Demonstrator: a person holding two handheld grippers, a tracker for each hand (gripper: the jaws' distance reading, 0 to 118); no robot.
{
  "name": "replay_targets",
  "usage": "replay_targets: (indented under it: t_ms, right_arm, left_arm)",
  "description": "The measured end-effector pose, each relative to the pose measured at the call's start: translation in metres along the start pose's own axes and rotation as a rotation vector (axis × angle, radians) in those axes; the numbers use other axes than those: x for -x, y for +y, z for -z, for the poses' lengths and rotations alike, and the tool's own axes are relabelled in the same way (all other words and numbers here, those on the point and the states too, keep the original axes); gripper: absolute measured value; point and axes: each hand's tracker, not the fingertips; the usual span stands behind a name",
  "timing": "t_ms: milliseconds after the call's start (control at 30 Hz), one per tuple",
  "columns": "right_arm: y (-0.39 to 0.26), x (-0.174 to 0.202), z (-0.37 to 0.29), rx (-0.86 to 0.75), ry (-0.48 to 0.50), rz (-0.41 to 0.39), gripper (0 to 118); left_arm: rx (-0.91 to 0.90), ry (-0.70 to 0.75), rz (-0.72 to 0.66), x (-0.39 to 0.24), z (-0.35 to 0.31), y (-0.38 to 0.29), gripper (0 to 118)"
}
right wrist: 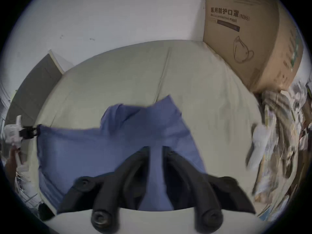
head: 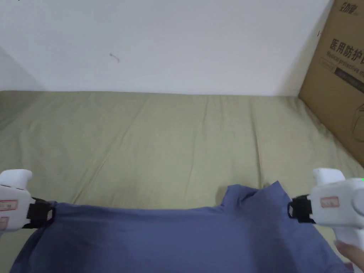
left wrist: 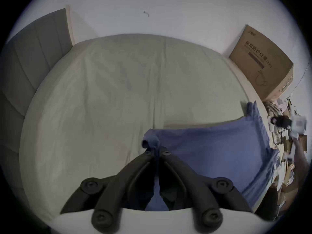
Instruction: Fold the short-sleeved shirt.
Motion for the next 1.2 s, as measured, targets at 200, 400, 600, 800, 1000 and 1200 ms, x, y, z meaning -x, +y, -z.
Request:
replay_targets:
  t_ms: [200, 400, 600, 800, 1000, 1200]
  right_arm:
    - [0.056, -0.019, 0.062, 0.088, 0.064, 0.212, 104]
    - [0.055, -0.012, 0.1, 0.211, 0.031, 0.168, 101]
    - [0.043, -0.029, 0.061, 0.151, 0.118, 0.242, 3]
    - [0.014, -0.043, -0.034, 0.028, 0.169, 0.217, 3]
    - [-0.052, -0.069, -0.127, 0.004, 0.22, 0.225, 3]
    - [-0.143, -0.085, -0.169, 0.039, 0.25, 0.334, 3]
  left_arm:
    - [-0.022, -0.034, -0.019, -0.003, -0.021, 0.002, 3]
    - [-0.006, -0.025, -0.01, -0.005, -0.019, -0.002, 3]
    - [0.02, -0.017, -0.016, 0.002, -0.02, -0.008, 3]
    - [-0.017, -0.038, -0.032, 0.001, -0.056, -0.018, 3]
    - [-0.063, -0.078, -0.021, -0.003, -0.109, -0.054, 3]
    - [-0.057, -0.143, -0.035, -0.003, -0.136, -0.094, 3]
